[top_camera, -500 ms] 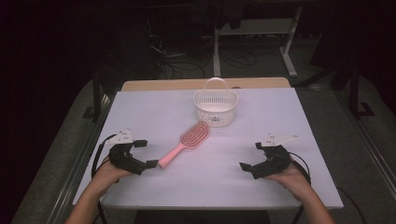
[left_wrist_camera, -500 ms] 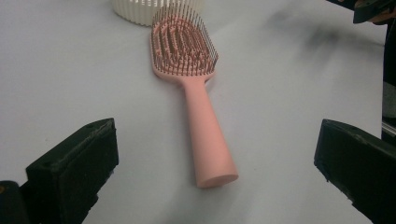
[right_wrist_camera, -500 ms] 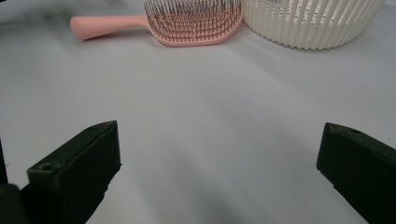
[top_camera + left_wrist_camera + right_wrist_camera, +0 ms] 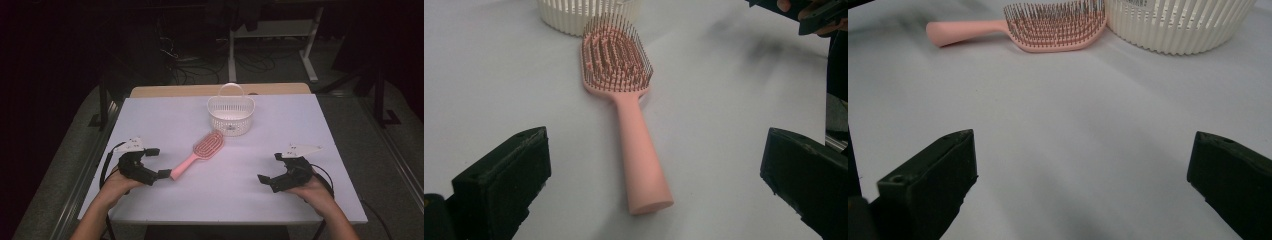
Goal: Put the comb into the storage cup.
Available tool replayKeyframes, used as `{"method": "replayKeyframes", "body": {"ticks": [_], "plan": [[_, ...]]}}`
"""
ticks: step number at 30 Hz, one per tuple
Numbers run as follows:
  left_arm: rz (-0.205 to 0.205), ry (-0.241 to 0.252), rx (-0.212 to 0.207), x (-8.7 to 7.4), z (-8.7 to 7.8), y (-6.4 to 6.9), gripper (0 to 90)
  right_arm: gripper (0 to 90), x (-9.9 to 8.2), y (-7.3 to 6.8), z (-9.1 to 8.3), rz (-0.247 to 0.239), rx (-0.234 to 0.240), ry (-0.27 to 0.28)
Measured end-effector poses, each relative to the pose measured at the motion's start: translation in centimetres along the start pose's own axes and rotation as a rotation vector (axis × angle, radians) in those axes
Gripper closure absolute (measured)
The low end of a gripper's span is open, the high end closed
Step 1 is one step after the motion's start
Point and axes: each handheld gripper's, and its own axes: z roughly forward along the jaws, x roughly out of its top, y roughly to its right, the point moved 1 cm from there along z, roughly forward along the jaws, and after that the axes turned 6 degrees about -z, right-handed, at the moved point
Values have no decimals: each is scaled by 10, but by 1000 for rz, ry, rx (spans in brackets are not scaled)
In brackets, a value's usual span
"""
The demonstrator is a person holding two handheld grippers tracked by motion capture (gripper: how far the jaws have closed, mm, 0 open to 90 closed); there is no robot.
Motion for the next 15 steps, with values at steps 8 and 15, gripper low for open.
{"method": "replayKeyframes", "body": {"ticks": [8, 15], "plan": [[-6, 10, -4, 4, 0, -3, 0, 0, 3, -3, 0, -4, -3, 1], [-1, 15, 1, 10, 3, -1, 0, 0, 3, -4, 1, -10, 4, 4]]}}
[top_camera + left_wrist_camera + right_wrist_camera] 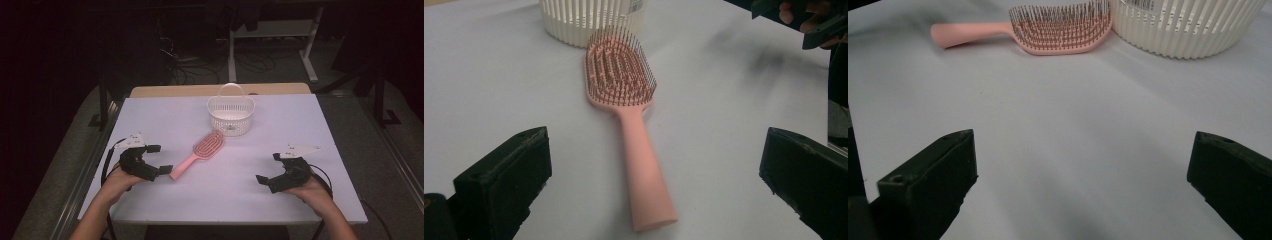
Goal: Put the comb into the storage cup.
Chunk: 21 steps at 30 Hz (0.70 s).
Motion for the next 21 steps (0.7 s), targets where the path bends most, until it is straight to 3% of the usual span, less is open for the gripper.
{"method": "replayKeyframes", "body": {"ticks": [7, 21], "plan": [[4, -5, -6, 4, 5, 2, 4, 0, 0, 1, 0, 6, 2, 5], [-4, -10, 1, 15, 14, 6, 196, 0, 1, 3, -2, 9, 0, 19]]}}
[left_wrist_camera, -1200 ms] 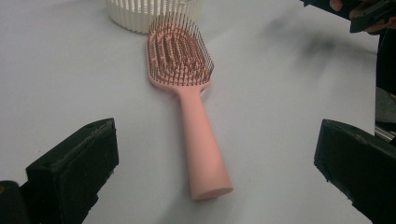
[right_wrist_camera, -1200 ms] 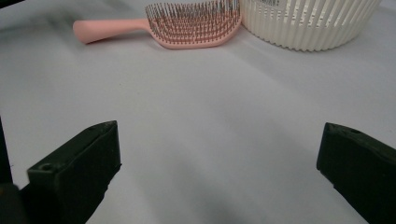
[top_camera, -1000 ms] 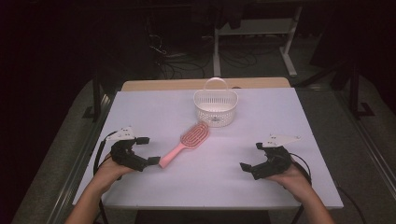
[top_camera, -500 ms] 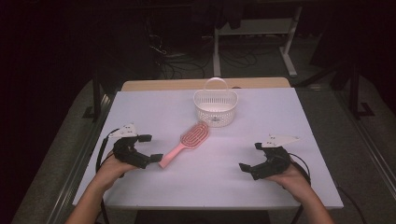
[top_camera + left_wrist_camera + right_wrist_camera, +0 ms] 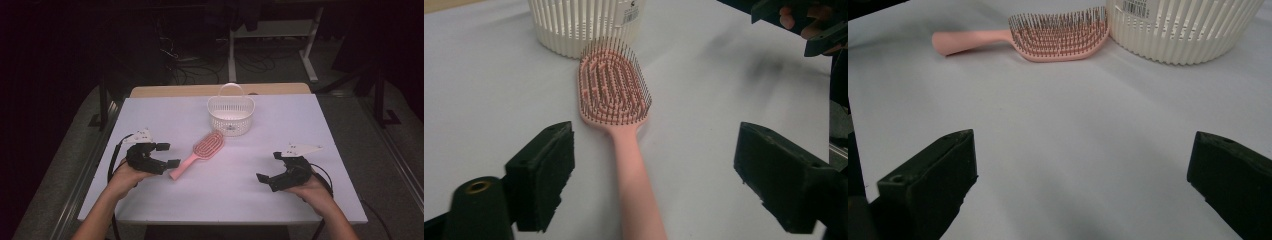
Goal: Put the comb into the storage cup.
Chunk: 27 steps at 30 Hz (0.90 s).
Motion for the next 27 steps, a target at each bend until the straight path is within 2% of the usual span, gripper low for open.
{"method": "replayKeyframes", "body": {"ticks": [4, 6, 12, 21, 27], "plan": [[-1, -4, 2, 2, 3, 1, 250, 0, 0, 0, 0, 1, 0, 0], [1, -10, 1, 3, 6, 2, 331, 0, 0, 0, 0, 0, 0, 0], [6, -32, 9, 6, 13, 4, 423, 0, 0, 0, 0, 1, 0, 0], [9, -52, -12, 13, 26, 8, 582, 0, 0, 2, -2, 11, -3, 7], [25, -73, -15, 14, 34, 12, 701, 0, 0, 1, -2, 8, -2, 7]]}}
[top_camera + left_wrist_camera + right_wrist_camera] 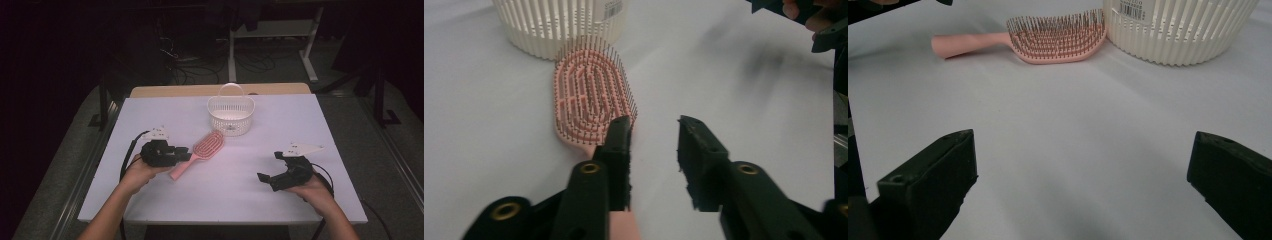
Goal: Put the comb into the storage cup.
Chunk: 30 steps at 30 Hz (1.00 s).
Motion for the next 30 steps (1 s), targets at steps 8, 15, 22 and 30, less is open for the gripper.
{"method": "replayKeyframes", "body": {"ticks": [8, 15, 22, 30], "plan": [[-9, -22, -7, -2, 4, -1, 899, 0, 0, 0, 0, -4, 0, 2], [-17, -49, -11, -5, 8, 1, 900, 0, 1, 0, 0, -6, -2, 3], [-19, -78, -7, -9, 13, 2, 900, 0, 1, 0, 0, -10, -1, 3], [-10, -138, 6, -14, 23, 4, 900, 0, 1, 0, 0, -5, -1, 3]]}}
